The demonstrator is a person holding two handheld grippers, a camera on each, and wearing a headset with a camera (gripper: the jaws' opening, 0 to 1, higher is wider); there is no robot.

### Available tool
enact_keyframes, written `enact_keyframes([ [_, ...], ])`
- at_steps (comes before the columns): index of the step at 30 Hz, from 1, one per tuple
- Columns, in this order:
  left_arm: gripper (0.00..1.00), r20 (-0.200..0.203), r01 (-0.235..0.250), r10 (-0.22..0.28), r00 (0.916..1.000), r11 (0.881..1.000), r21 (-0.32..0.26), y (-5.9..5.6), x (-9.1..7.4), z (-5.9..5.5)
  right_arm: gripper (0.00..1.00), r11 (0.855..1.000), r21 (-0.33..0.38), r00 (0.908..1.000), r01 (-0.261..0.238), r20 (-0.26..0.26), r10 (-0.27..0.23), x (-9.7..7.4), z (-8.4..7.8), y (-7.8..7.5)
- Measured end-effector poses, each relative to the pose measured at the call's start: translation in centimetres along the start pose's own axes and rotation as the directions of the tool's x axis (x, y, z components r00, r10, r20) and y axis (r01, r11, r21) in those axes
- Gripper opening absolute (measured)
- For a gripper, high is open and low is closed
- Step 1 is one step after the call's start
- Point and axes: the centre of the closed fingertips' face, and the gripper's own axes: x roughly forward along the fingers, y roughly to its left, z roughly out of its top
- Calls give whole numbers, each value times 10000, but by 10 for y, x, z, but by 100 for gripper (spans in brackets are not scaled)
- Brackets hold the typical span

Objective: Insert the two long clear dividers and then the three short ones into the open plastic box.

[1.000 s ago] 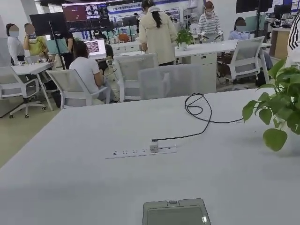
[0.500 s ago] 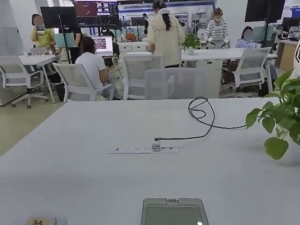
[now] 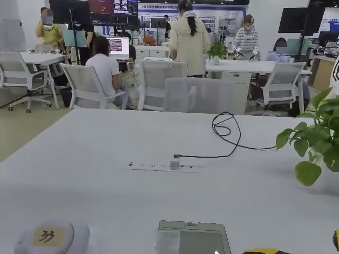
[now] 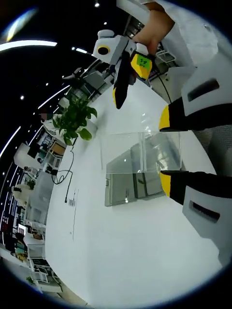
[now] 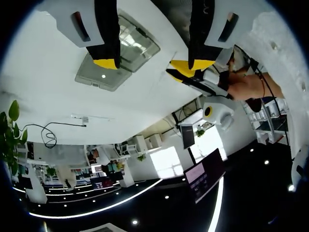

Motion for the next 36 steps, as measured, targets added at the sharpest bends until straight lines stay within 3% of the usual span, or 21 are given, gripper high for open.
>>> enact_keyframes([
  [7, 30, 347, 545, -551, 9979, 9984, 172, -21, 4, 9, 40, 9977, 555, 9993, 376, -51, -373, 10, 1, 3],
  [13, 30, 585, 783, -802, 9951, 9963, 342, -34, 6, 14, 33, 9926, 1055, 9982, 597, -30, -597, 16, 1, 5],
  [24, 30, 670, 907, -946, 9933, 9941, 591, -43, 6, 14, 23, 9818, 1721, 9968, 802, -144, -789, 24, -2, 5],
  [29, 30, 707, 921, -961, 9929, 9941, 573, -44, 6, 14, 12, 9782, 1898, 9964, 842, -276, -804, 26, -6, 6],
  [30, 30, 704, 923, -963, 9929, 9940, 580, -44, 6, 14, 8, 9715, 2188, 9958, 911, -260, -875, 26, -6, 7],
  [36, 28, 729, 945, -998, 9923, 9929, 724, -45, 8, 15, 7, 9636, 2410, 9932, 1156, -134, -1158, 27, -2, 5],
])
